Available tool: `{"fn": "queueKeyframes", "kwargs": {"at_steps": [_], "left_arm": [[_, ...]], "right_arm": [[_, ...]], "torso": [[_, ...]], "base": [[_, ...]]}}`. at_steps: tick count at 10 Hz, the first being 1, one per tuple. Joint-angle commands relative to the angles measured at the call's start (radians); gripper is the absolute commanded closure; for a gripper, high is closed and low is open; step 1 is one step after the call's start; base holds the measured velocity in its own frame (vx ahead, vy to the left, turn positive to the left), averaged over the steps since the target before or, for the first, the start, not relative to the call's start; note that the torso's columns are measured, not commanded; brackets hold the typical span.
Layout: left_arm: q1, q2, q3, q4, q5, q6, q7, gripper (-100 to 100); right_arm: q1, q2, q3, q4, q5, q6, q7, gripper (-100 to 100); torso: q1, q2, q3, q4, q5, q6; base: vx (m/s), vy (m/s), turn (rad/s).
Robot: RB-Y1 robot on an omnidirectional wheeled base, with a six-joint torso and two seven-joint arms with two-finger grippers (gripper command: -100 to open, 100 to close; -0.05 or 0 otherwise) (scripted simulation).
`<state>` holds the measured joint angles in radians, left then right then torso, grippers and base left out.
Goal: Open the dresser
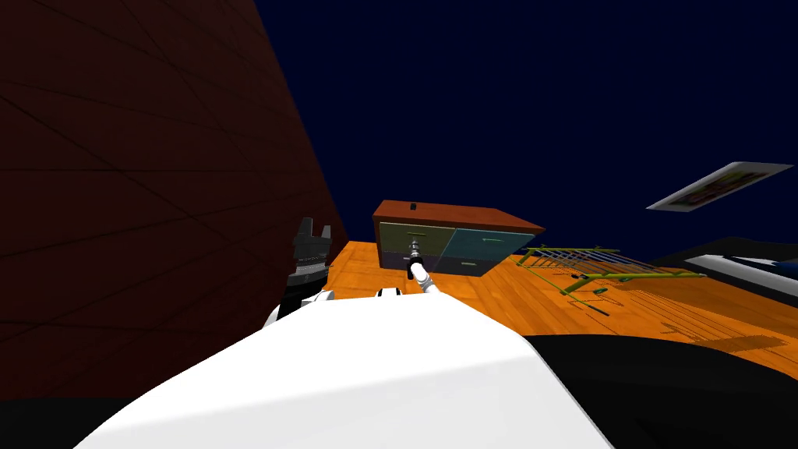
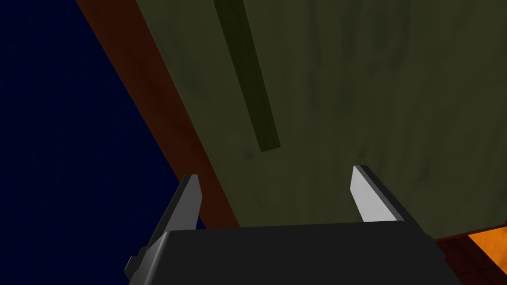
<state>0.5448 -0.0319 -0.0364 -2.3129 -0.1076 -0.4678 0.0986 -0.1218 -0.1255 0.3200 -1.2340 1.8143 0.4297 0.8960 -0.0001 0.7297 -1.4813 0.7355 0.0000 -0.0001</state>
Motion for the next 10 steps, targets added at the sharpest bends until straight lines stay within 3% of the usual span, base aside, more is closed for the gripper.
{"fn": "queueKeyframes", "kwargs": {"at_steps": [1, 10], "left_arm": [[0.0, 0.0, 0.0, 0.0, 0.0, 0.0, 0.0, 0], [0.0, 0.0, 0.0, 0.0, 0.0, 0.0, 0.0, 0]], "right_arm": [[0.02, -0.002, 0.015, -0.003, 0.043, 0.047, -0.005, -100], [0.103, -0.011, 0.069, -0.017, 0.194, 0.21, -0.025, -100]], "torso": [[0.0, 0.003, 0.002, 0.001, 0.0, 0.0], [0.0, 0.009, 0.005, 0.003, 0.0, 0.0]], "base": [[0.094, 0.009, 0.034], [0.089, 0.012, 0.044]]}}
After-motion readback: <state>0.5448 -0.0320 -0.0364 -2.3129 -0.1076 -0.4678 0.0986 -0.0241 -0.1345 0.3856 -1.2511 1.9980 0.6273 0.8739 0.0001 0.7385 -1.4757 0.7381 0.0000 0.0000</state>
